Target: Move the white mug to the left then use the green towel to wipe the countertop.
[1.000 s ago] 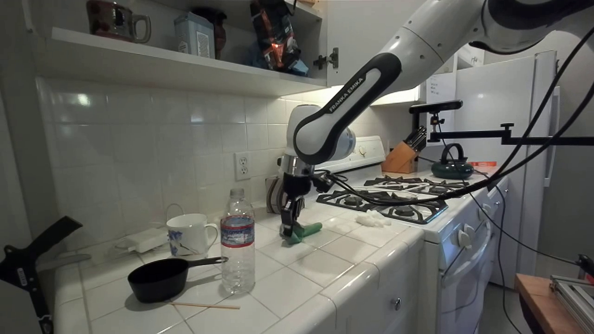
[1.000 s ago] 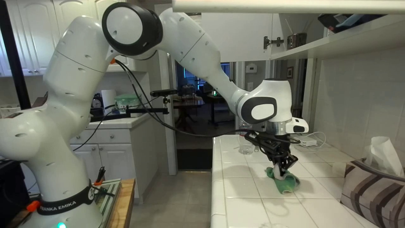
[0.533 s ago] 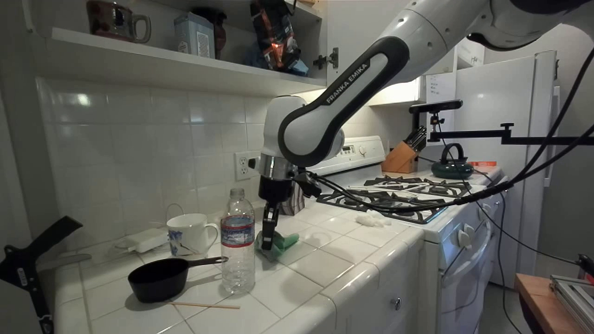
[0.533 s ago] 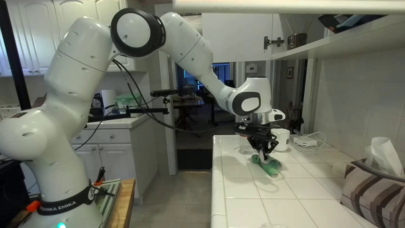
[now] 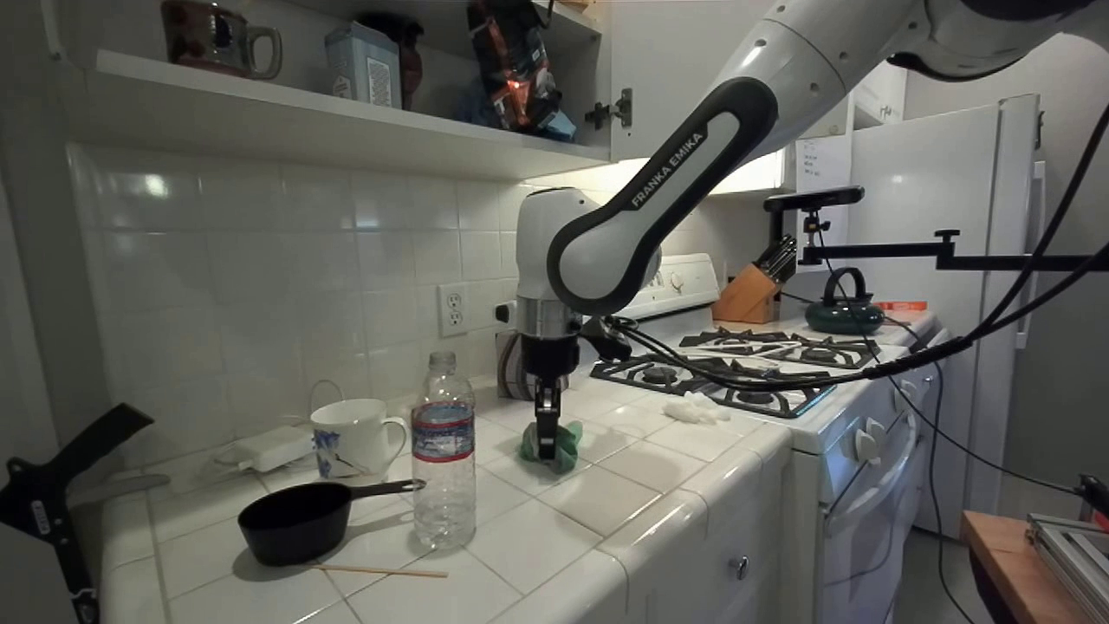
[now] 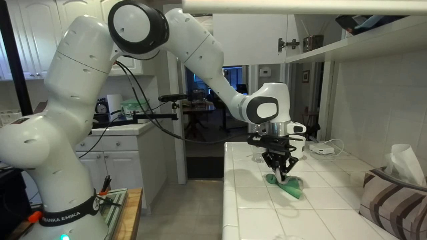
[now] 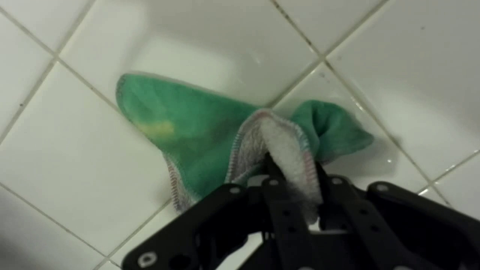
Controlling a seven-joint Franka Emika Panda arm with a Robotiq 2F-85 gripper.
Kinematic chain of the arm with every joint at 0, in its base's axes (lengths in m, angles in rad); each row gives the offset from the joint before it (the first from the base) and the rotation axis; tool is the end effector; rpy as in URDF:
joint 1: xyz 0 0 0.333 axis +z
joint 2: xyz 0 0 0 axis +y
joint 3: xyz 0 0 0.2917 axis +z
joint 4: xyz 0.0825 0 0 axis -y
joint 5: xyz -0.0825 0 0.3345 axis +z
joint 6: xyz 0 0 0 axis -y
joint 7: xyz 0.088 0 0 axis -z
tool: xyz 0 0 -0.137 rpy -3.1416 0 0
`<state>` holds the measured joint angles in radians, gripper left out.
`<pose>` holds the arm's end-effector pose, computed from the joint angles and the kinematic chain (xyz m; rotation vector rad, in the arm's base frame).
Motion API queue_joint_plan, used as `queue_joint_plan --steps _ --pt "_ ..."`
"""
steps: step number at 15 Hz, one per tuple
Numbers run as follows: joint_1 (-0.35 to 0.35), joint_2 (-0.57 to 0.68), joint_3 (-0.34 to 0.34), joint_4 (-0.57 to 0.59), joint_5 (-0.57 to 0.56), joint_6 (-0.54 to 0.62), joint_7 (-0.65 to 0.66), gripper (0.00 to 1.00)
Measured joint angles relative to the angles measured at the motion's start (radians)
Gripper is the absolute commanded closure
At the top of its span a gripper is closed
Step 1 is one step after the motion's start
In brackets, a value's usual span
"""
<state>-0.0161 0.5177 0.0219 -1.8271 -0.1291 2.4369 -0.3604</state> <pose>0.6133 0.0000 0.2427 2.9675 0.6907 0.1180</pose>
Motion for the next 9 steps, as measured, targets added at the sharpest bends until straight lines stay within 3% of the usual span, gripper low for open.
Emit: queue_joint_plan --steps 4,5,9 --pt "-0.001 0.001 0.007 0.001 0.000 0.000 0.000 0.82" --pt "-0.001 0.001 0.007 0.001 0.000 0.000 0.000 0.95" --pt "0.002 0.000 0.004 -0.002 0.000 0.006 0.023 0.95"
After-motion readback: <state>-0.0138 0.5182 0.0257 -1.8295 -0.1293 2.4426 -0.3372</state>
